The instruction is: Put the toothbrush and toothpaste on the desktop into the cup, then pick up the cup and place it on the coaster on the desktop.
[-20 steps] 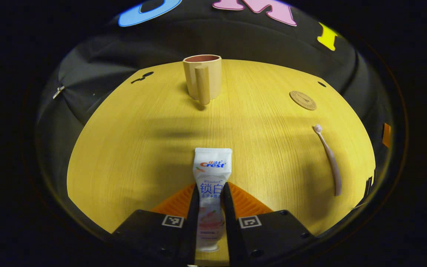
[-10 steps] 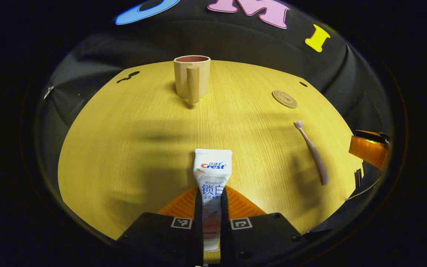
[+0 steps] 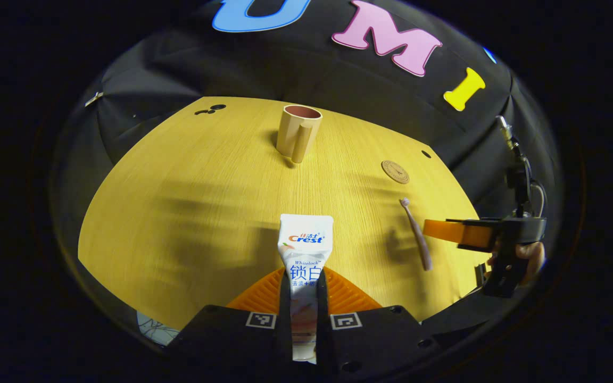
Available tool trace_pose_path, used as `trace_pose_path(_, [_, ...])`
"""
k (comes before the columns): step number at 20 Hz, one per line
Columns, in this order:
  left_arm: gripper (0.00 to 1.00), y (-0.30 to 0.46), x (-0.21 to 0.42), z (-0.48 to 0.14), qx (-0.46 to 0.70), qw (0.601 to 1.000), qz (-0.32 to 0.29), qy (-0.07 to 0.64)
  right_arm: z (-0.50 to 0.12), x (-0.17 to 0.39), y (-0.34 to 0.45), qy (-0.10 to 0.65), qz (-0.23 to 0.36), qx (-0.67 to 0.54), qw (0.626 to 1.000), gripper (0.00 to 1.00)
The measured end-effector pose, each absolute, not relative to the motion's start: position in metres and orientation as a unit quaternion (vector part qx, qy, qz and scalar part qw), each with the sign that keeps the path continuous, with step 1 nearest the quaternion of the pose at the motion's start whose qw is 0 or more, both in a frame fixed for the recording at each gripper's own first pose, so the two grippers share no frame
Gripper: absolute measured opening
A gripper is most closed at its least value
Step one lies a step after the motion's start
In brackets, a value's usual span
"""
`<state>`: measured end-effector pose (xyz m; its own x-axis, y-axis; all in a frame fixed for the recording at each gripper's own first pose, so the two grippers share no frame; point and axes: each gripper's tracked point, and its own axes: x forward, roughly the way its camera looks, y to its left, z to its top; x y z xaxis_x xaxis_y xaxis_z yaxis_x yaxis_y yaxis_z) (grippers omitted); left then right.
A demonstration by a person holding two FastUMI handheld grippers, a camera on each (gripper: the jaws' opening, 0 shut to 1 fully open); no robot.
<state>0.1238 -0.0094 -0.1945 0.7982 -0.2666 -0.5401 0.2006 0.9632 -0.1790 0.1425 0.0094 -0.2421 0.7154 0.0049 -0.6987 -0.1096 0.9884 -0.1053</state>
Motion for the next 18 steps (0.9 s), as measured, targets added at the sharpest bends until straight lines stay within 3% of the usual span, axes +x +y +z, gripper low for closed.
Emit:
trace_pose_path(3, [0.23, -0.012, 0.108, -0.187, -0.094, 0.943, -0.129, 0.291, -0.254, 0.151, 0.006, 0.388, 0.018, -0.068, 0.919, 0.99])
trace_pose_path(10, [0.23, -0.019, 0.089, -0.193, -0.005, 0.946, -0.145, 0.289, -0.284, 0.163, 0.002, 0.422, 0.012, -0.084, 0.902, 0.97])
trace_pose_path(13, [0.23, -0.031, 0.085, -0.192, -0.007, 0.944, -0.156, 0.291, -0.285, 0.165, 0.006, 0.417, 0.008, -0.085, 0.905, 0.89])
trace_pose_path(15, [0.23, -0.036, 0.084, -0.193, -0.007, 0.943, -0.160, 0.293, -0.284, 0.170, 0.007, 0.413, 0.015, -0.087, 0.906, 0.80])
trace_pose_path(18, [0.23, -0.040, 0.085, -0.195, -0.003, 0.942, -0.159, 0.297, -0.283, 0.172, -0.002, 0.416, 0.004, -0.081, 0.906, 0.34])
